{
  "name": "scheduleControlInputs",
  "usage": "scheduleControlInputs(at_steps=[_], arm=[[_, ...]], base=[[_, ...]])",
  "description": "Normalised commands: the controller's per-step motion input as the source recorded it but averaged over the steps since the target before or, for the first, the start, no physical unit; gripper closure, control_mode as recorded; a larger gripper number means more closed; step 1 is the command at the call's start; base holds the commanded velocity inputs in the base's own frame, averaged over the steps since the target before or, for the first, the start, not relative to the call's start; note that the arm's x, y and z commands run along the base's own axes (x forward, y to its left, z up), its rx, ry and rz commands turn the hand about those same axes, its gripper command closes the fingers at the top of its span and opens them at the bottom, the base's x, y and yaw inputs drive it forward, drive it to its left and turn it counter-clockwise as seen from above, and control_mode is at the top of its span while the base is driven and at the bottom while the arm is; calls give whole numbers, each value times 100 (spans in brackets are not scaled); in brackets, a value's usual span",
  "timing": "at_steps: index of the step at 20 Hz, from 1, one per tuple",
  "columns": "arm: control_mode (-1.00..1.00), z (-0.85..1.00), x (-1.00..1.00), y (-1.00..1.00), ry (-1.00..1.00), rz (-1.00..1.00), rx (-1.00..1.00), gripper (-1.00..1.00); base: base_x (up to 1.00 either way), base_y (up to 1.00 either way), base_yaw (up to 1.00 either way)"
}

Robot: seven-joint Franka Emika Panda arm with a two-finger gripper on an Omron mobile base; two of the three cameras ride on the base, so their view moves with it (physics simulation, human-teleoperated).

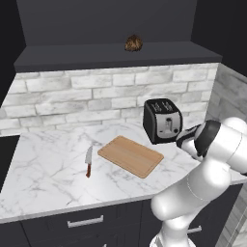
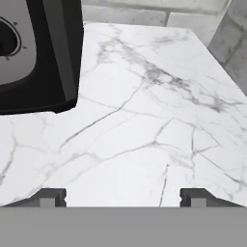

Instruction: Pick the bread, place it on the cutting board, pick the jam, place it on the counter, and close the cabinet.

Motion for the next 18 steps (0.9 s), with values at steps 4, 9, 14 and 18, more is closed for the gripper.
scheduleControlInputs(at_steps=[4,9,14,18], arm=[[-100,15,0,0,0,0,0,-100],[-100,22,0,0,-1,0,0,-100],[-100,24,0,0,-4,0,0,-100],[-100,23,-1,0,-4,0,0,-100]], base=[[0,0,0],[0,0,0],[0,0,0],[0,0,0]])
